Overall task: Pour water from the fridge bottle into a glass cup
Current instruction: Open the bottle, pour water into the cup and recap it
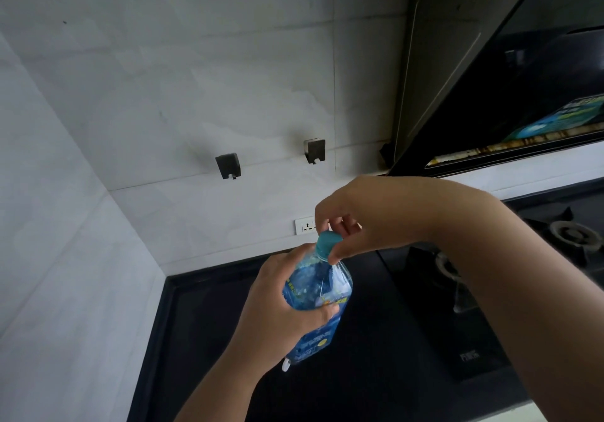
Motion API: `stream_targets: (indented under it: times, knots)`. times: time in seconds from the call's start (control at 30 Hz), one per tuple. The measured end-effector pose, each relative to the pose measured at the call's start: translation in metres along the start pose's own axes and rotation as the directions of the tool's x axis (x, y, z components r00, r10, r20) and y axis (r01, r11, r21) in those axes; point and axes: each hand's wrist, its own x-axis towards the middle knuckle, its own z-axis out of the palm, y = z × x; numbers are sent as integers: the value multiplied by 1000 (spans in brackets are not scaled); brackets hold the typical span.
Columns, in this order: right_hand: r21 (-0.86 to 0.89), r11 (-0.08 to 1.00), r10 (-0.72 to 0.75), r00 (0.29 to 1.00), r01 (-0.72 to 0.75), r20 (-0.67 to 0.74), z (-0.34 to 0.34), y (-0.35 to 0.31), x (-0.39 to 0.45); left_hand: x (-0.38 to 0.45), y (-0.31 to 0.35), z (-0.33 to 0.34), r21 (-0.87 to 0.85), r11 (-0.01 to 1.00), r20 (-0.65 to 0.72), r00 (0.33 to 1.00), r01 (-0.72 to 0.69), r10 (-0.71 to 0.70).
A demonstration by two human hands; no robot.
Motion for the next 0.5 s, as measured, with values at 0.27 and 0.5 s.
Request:
stream_targets:
  times: [0.27, 0.5]
  knots:
    - [15, 988, -156, 988, 156, -14, -8, -1, 4, 1, 4, -6, 8, 999, 7, 999, -32, 32]
    - [-17, 990, -141, 990, 141, -1, -10, -3, 7, 1, 6, -6, -16, 999, 2, 1000, -28, 28]
